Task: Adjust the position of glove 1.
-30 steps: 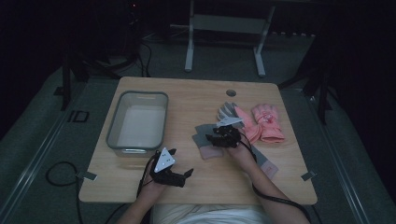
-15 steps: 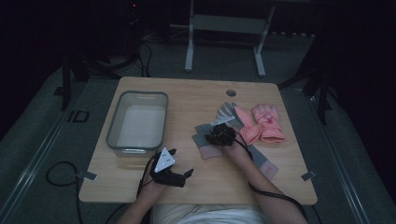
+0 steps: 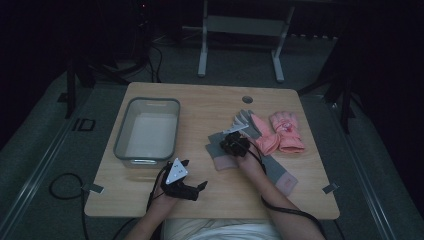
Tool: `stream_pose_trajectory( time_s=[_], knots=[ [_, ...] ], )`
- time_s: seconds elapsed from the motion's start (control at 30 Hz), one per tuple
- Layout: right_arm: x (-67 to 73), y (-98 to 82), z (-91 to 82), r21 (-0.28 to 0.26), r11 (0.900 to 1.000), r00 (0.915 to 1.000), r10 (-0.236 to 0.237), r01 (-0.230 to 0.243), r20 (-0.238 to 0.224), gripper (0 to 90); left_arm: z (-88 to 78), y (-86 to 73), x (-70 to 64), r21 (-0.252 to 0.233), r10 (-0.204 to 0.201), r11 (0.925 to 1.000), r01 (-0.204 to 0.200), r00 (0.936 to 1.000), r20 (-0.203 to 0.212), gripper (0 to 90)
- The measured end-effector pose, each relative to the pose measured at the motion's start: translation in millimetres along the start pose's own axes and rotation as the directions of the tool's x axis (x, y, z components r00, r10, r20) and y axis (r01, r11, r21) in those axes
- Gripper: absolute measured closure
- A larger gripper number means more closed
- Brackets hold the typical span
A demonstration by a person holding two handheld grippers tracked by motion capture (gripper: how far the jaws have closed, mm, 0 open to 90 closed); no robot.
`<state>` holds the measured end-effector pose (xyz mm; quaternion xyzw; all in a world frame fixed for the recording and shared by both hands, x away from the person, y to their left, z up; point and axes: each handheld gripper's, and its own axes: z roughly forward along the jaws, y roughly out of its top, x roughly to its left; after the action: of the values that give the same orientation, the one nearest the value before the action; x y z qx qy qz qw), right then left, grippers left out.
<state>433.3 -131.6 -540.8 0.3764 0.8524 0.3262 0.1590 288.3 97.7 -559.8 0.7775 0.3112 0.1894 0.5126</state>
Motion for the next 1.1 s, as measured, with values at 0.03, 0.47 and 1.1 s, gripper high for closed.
stream_pose_trajectory(
  time_s=[0.03,0.47,1.1],
  knots=[
    [0.4,0.5,-2.1,-0.005,1.000,1.0000,0.009,-0.009,-0.003,86.4,-0.1,-0.1,-0.2,-0.002,-0.001,1.0000,0.001,1.0000,-0.001,0.0],
    [23.3,11.0,-79.4,-0.147,0.984,0.9941,0.105,-0.099,0.029,86.7,-0.1,0.0,-0.1,-0.001,0.000,1.0000,0.000,1.0000,-0.005,0.0],
    [39.5,-56.6,-81.9,-0.073,0.974,0.9760,0.217,-0.216,0.013,86.7,0.3,0.1,-1.1,0.004,0.009,1.0000,-0.009,0.9999,-0.010,0.0]
  ],
)
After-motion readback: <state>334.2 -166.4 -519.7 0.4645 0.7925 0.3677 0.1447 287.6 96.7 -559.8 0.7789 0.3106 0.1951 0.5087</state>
